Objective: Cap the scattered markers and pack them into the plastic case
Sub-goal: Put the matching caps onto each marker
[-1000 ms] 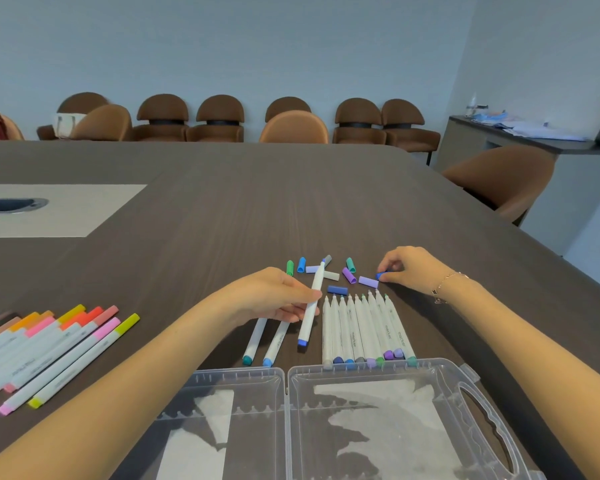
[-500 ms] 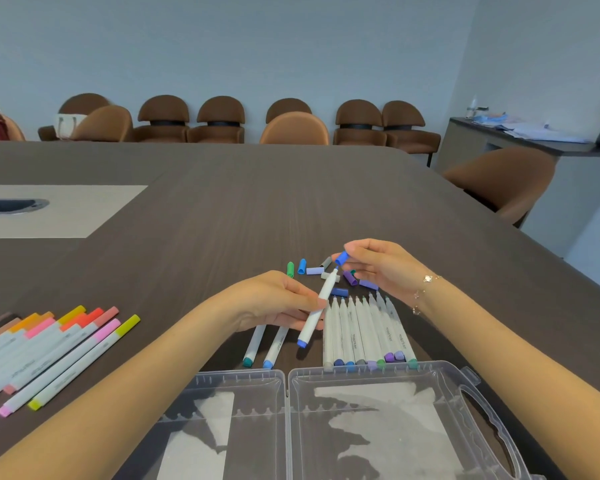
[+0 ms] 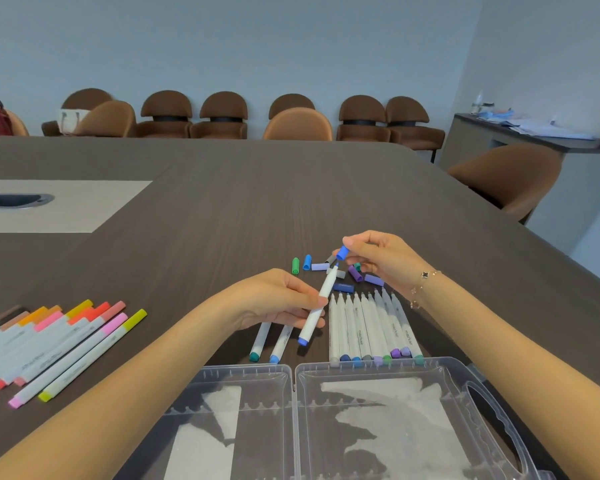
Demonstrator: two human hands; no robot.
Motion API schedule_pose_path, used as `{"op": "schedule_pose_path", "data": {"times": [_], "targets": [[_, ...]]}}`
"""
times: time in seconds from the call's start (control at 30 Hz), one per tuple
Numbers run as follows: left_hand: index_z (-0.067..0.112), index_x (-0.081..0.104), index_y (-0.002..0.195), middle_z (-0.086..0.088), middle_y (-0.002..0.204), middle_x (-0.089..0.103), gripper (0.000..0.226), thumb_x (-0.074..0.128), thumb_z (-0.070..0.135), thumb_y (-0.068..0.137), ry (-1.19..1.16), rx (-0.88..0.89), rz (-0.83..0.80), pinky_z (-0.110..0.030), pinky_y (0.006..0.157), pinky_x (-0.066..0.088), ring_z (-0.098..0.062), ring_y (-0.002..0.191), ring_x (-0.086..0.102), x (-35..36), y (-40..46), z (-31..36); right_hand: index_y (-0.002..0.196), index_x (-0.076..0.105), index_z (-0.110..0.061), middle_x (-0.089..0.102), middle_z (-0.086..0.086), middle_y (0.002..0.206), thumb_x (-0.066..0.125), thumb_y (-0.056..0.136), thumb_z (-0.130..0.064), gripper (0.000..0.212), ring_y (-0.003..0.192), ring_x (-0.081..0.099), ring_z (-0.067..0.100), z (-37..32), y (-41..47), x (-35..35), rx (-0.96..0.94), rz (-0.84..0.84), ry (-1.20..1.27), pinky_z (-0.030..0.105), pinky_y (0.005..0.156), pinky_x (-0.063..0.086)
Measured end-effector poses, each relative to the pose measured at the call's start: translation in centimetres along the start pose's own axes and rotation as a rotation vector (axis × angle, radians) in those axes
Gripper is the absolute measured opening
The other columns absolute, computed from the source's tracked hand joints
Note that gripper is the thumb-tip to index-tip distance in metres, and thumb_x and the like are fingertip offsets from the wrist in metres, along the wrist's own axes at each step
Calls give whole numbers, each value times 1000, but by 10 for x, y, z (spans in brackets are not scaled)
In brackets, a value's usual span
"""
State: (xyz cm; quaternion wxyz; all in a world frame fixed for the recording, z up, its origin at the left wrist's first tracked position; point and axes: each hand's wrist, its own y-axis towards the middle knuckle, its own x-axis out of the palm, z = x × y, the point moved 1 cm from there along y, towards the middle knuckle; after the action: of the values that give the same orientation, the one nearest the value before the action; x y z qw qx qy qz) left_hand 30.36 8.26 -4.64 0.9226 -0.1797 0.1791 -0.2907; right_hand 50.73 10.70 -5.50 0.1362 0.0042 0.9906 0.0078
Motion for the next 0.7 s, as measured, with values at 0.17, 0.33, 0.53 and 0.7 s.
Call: {"op": "schedule_pose_path", "data": {"times": [0.17, 0.33, 0.53, 0.7], "targets": [[7, 71, 102, -7, 94, 74, 19, 67, 15, 85, -8, 23, 51, -26, 76, 58, -18, 83, 72, -1, 1, -1, 98, 68, -10, 72, 6, 99, 61, 89, -31, 24, 83, 63, 13, -8, -5, 7, -3, -20, -141, 28, 79, 52], [8, 70, 105, -4, 88, 73, 21, 64, 17, 88, 25, 41, 105, -22, 70, 58, -12, 72, 71, 6, 0, 0, 93, 67, -8, 67, 2, 85, 63, 88, -28, 22, 73, 60, 10, -11, -10, 20, -21, -17, -182, 17, 63, 48], [1, 68, 108, -11, 95, 71, 22, 63, 9, 88, -126, -30, 159, -27, 71, 57, -17, 76, 69, 21, 0, 3, 88, 66, -7, 63, -1, 79, 62, 89, -21, 15, 65, 56, 8, -19, -10, 31, -50, 5, -181, 9, 51, 43], [6, 71, 104, -8, 94, 72, 22, 68, 18, 85, 66, -16, 237, -26, 77, 57, -16, 79, 70, 14, 8, 1, 97, 68, -11, 65, -4, 89, 59, 91, -24, 17, 75, 59, 7, -15, -8, 30, -53, -5, -266, 8, 55, 43]]}}
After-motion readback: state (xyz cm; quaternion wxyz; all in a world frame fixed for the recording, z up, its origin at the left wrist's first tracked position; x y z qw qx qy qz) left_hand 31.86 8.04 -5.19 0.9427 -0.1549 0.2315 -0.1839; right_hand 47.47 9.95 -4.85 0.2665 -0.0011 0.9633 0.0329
